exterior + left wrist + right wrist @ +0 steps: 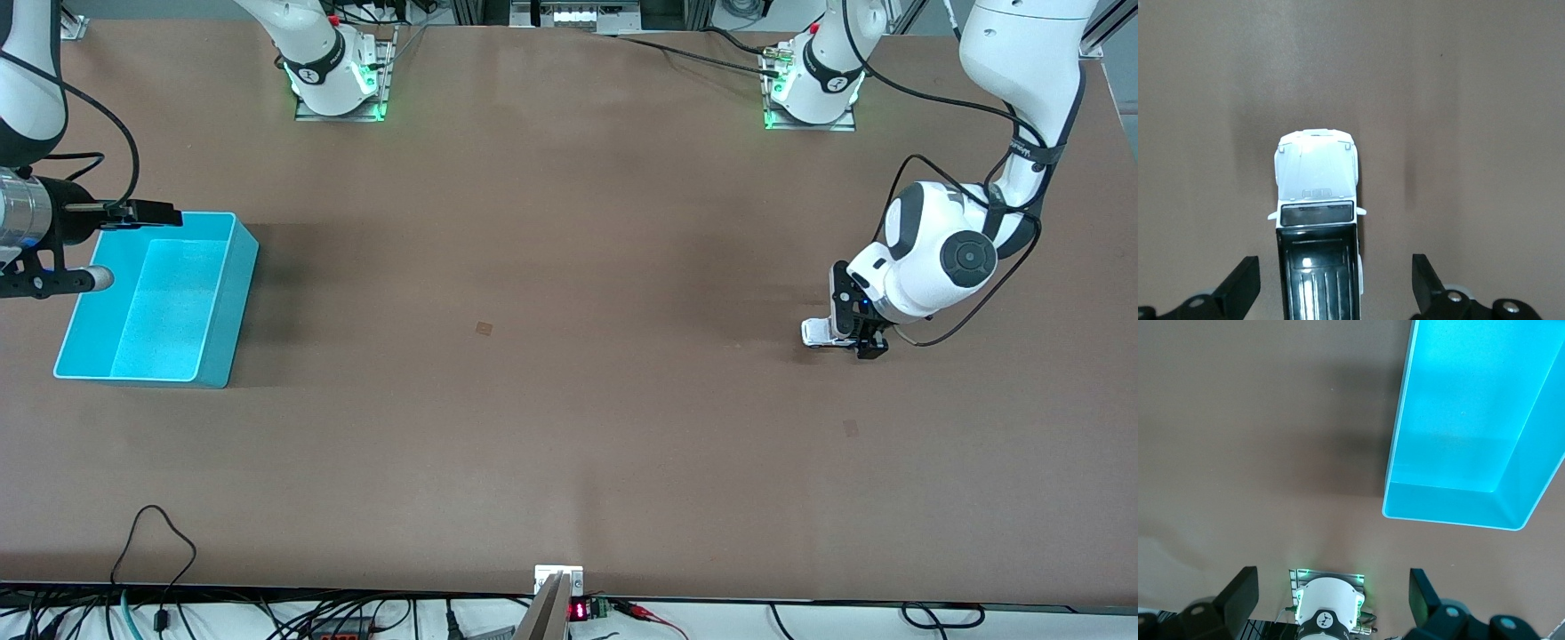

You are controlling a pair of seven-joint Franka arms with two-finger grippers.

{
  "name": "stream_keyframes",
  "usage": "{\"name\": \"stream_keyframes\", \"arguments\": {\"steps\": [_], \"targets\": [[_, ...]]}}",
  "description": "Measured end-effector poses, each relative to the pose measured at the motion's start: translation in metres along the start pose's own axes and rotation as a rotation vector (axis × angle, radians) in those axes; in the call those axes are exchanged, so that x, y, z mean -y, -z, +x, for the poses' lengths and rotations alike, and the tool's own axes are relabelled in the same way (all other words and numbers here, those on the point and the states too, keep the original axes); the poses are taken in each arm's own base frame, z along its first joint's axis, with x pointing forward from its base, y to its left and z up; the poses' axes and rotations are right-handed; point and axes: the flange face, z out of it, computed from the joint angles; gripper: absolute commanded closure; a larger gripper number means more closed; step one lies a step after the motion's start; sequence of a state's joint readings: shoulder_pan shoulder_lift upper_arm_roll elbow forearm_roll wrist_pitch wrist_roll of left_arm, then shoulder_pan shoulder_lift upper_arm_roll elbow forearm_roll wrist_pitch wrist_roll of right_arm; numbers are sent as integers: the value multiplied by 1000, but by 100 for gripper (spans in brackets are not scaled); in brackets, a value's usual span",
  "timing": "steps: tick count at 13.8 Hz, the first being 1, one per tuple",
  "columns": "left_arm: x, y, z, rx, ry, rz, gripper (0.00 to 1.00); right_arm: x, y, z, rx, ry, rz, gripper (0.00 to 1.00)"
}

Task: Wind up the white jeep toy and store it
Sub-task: 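Lower the left gripper and grasp the white jeep's body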

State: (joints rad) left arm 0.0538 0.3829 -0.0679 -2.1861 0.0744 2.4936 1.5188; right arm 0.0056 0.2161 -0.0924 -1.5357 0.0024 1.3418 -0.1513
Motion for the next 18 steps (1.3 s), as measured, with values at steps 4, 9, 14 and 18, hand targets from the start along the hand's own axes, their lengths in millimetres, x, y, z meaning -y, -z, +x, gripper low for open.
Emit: {"name": "stream_keyframes", "arguments": {"steps": [4, 9, 14, 18], "targets": [[-1, -7, 0, -1, 0, -6, 0, 0, 0, 0, 0, 0, 0, 0], [-4, -13, 1, -2, -1, -16, 0, 0, 0, 0, 0, -1, 0, 0], [-2, -17, 1, -5, -1, 4, 9, -2, 0, 0, 0, -3, 1, 0], [-1, -18, 1, -5, -2, 11, 33, -2, 0, 0, 0, -2, 1, 0]]}}
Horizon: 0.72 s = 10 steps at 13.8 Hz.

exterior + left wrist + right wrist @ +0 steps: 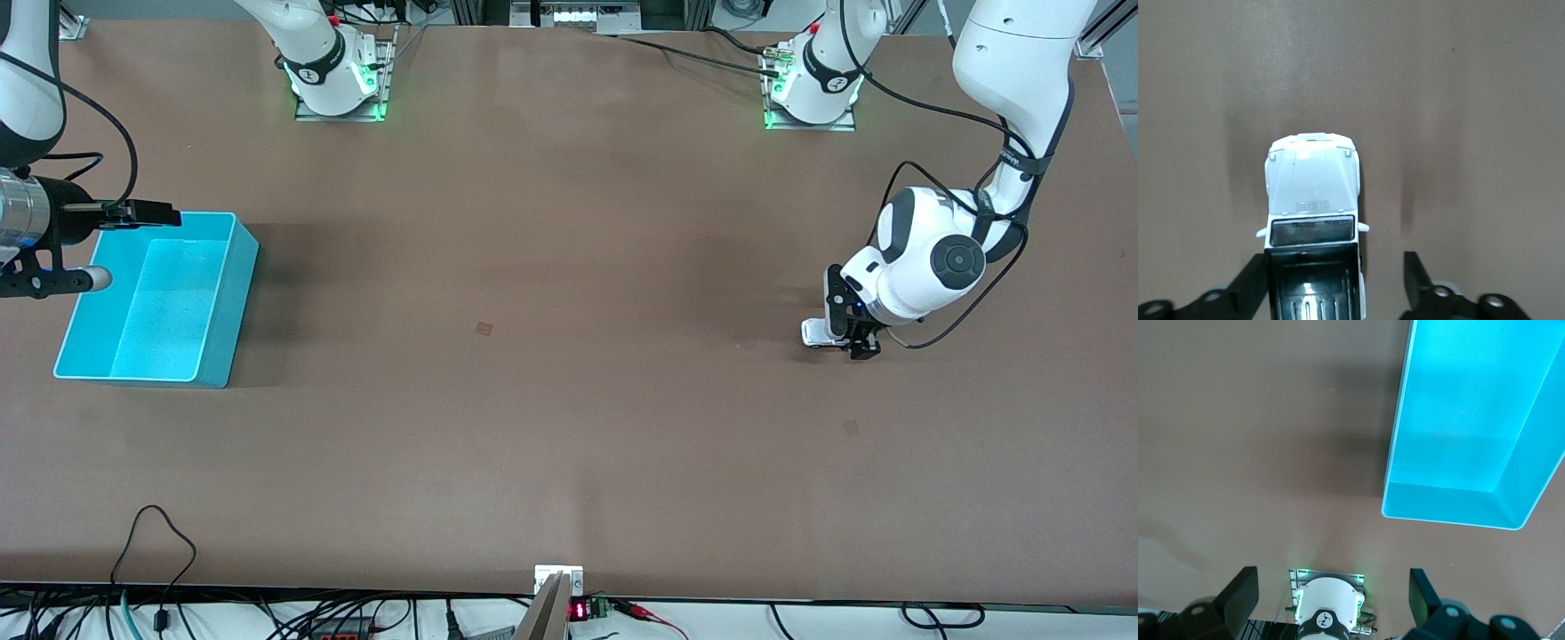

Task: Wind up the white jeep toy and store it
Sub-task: 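Lower the left gripper and grasp the white jeep's body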

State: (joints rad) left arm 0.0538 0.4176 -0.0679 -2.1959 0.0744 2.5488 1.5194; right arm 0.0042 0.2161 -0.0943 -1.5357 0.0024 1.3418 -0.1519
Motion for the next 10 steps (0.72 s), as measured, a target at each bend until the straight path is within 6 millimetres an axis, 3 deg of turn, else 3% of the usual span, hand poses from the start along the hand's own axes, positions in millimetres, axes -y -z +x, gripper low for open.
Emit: {"name": "stream_keyframes", "arguments": {"steps": [6, 10], "targets": [[1, 1, 0, 0, 0, 9, 56, 0, 0, 0, 0, 0, 0, 0], [1, 1, -3, -1, 5, 9, 56, -1, 0, 0, 1, -2, 1, 0]]}}
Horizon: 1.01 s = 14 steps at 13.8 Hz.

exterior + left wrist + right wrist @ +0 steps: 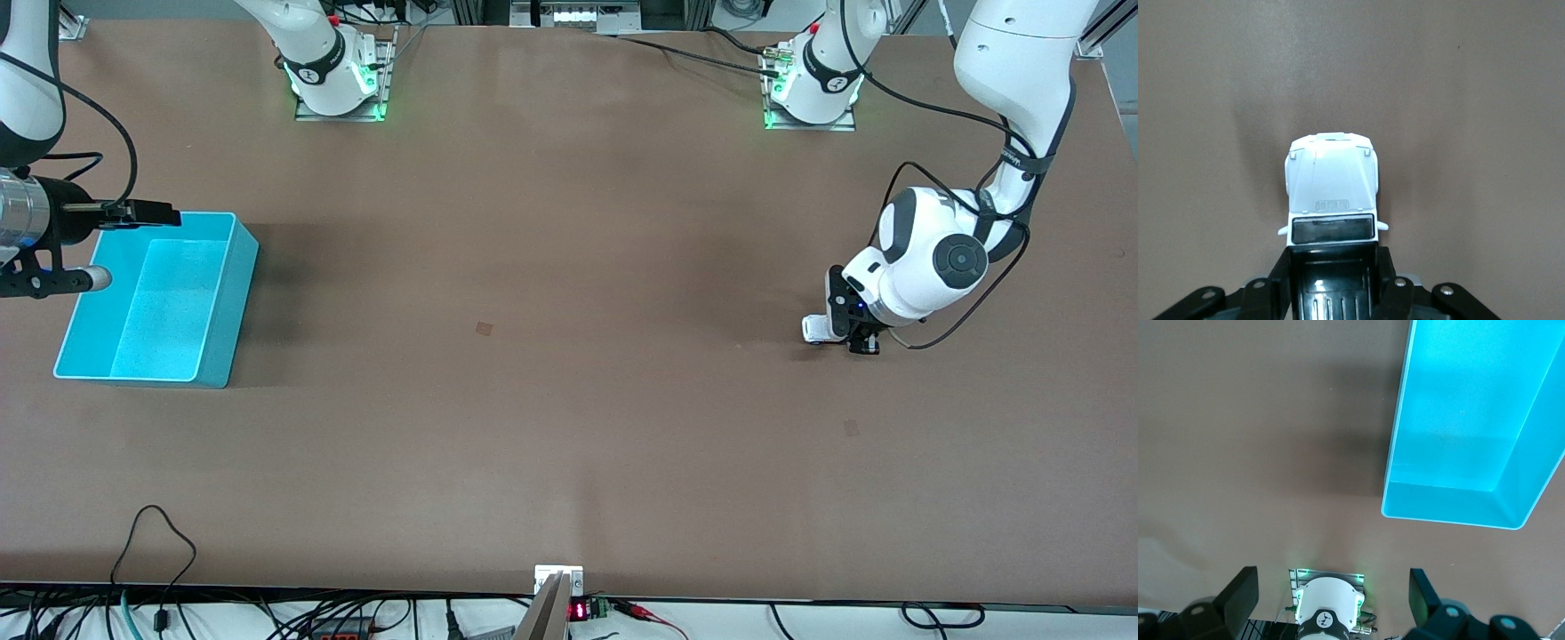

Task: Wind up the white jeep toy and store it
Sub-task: 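Lower the left gripper and grasp the white jeep's body, then drag the jeep backward along the table with the left gripper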

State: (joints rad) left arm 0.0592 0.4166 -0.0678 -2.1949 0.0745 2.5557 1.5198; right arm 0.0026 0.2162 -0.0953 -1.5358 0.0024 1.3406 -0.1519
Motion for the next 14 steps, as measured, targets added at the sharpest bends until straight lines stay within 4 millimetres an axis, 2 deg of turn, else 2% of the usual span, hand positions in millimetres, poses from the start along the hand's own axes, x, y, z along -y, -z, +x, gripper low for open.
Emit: {"name": "stream_keyframes", "arguments": {"steps": [3, 10, 14], "targets": [[0, 0, -1, 0, 1, 0, 58, -4, 0, -1, 1, -7, 3, 0], [0, -1, -15, -2, 27, 1, 80, -5, -1, -2, 8, -8, 4, 0], [0, -1, -15, -2, 28, 1, 88, -5, -1, -2, 12, -8, 5, 0]]}}
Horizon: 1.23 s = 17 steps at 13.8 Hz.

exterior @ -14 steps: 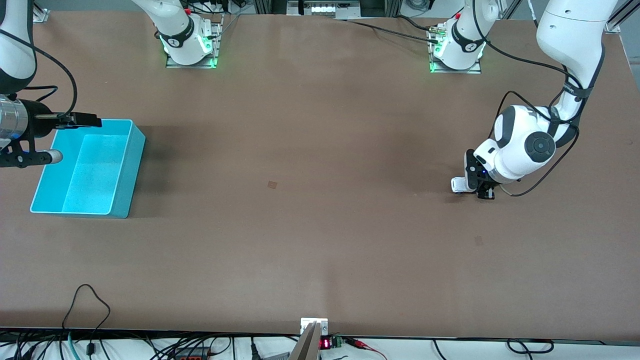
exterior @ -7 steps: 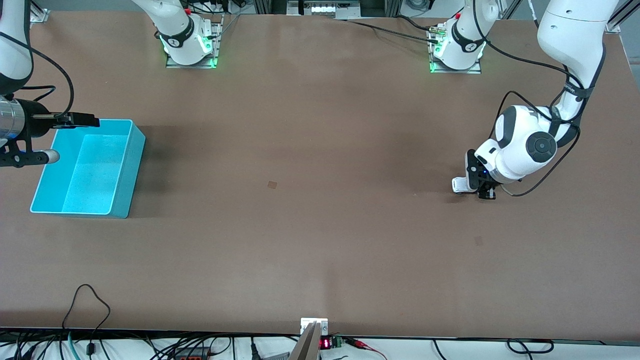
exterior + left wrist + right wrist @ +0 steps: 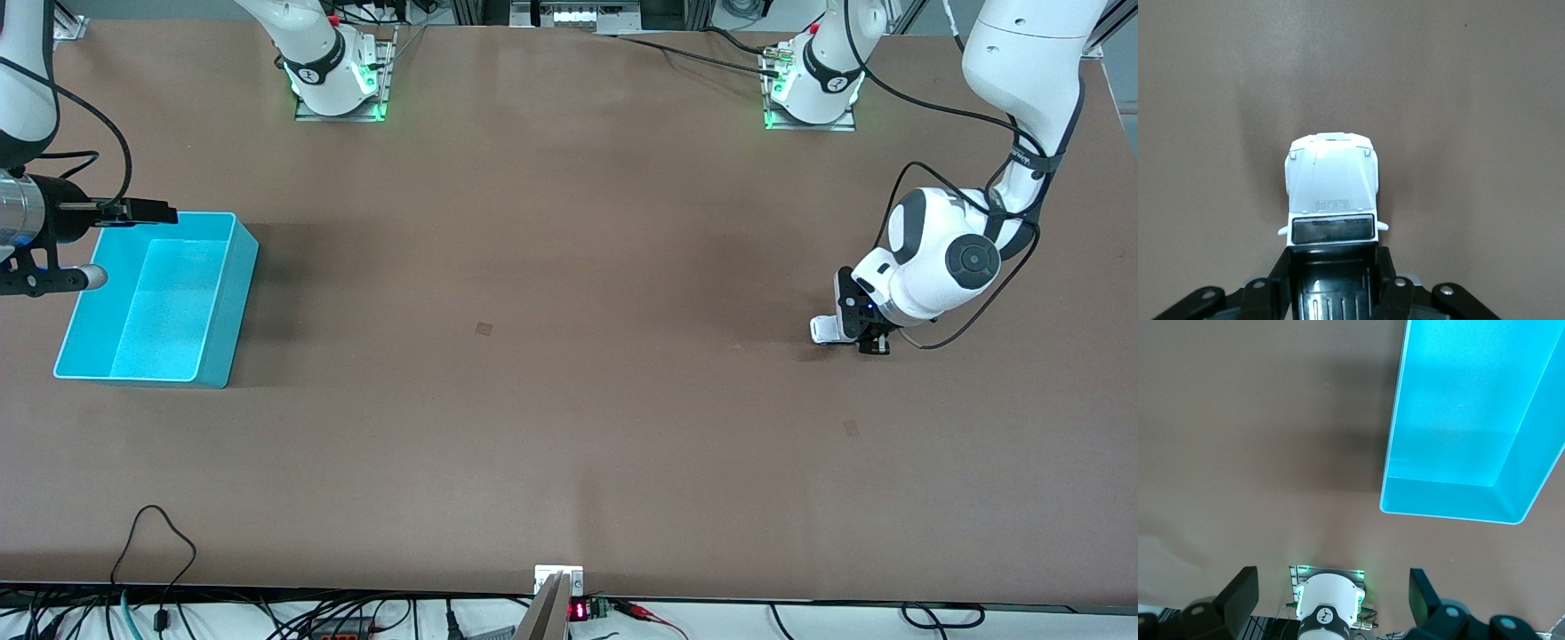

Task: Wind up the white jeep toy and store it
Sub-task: 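Drag the jeep backward along the table with the left gripper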

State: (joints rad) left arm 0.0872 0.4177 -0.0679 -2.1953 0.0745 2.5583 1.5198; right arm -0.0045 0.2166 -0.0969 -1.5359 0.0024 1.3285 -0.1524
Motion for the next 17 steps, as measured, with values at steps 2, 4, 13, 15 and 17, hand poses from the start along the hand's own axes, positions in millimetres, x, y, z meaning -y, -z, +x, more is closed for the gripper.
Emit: {"name": "stream_keyframes", "arguments": {"steps": [2, 4, 13, 15, 17], "targets": [[0, 0, -2, 0, 4, 0, 92, 0, 0, 0, 0, 0, 0, 0], [0, 0, -6, -1, 11, 1, 93, 0, 0, 0, 1, 0, 0, 0], [0, -1, -26, 17, 14, 3, 93, 0, -2, -2, 23, 0, 4, 0], [0, -1, -35, 43, -8, 3, 93, 0, -3, -2, 25, 0, 4, 0], [-1, -2, -45, 49, -3, 3, 93, 1, -3, -2, 25, 0, 4, 0]]}}
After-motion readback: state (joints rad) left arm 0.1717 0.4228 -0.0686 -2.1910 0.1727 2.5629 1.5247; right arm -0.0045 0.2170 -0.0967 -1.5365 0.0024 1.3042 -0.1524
